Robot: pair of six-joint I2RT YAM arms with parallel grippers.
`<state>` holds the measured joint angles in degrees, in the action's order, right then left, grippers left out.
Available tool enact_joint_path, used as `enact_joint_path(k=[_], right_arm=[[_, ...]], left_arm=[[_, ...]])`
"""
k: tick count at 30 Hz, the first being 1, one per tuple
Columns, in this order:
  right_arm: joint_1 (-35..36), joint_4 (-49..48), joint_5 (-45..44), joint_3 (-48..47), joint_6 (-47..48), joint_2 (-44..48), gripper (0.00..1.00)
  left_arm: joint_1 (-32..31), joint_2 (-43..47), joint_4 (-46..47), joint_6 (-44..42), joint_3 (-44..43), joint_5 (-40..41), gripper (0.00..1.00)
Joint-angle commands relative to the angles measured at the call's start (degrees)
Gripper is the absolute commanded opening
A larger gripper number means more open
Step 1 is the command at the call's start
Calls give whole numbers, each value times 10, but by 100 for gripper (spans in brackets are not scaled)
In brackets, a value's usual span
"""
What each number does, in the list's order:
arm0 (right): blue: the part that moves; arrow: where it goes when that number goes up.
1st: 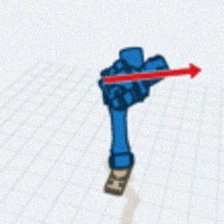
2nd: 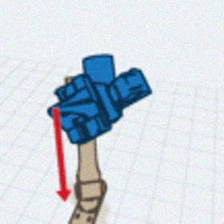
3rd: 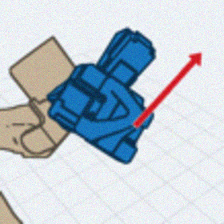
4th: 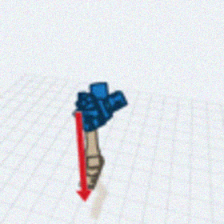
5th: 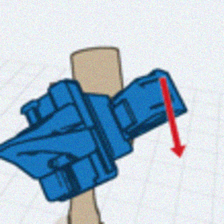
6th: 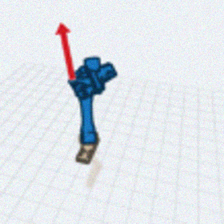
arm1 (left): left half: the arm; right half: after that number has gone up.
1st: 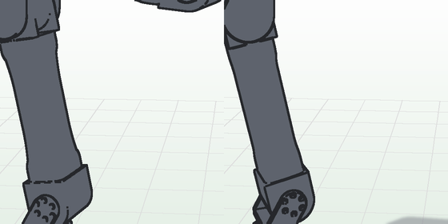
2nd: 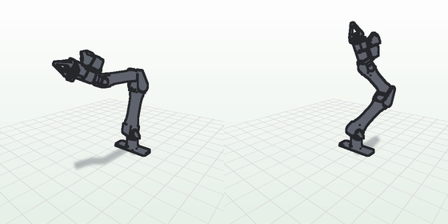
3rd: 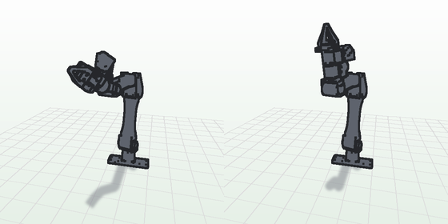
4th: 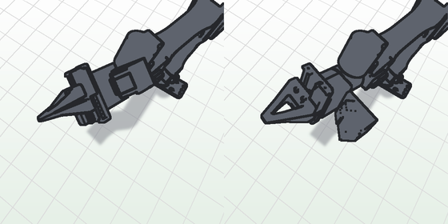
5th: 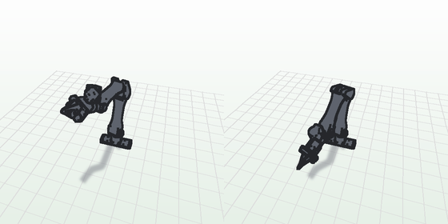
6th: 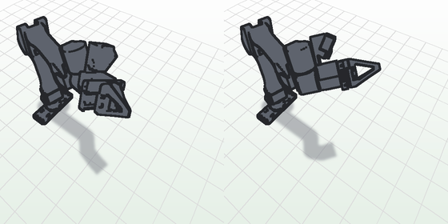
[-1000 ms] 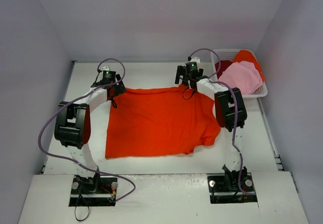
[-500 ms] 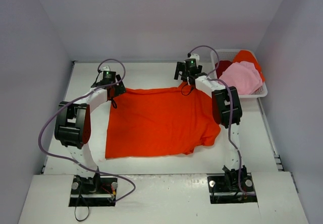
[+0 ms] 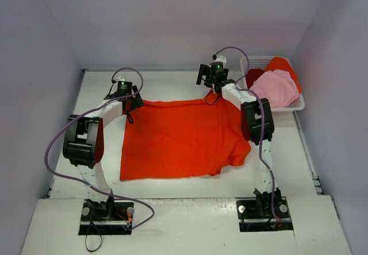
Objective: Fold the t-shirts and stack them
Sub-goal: Flatten the tshirt out
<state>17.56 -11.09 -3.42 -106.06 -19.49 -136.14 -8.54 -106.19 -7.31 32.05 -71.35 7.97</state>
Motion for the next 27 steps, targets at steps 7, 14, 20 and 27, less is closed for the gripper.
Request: enact_joint_path(k=[7,14,20,27], right_arm=[[-4,-38,11,-21,8,32,92],[-5,-8,-33,54,19,106,93],[1,-9,-58,146,17,177,92],[1,-27,-59,215,7,204,91]], left_arm=[[5,7,31,2,-3,1,81],[5,16,34,6,4,-1,81],[6,18,37,13,5,-9,82],[6,13,66,-4,-7,-18,81]])
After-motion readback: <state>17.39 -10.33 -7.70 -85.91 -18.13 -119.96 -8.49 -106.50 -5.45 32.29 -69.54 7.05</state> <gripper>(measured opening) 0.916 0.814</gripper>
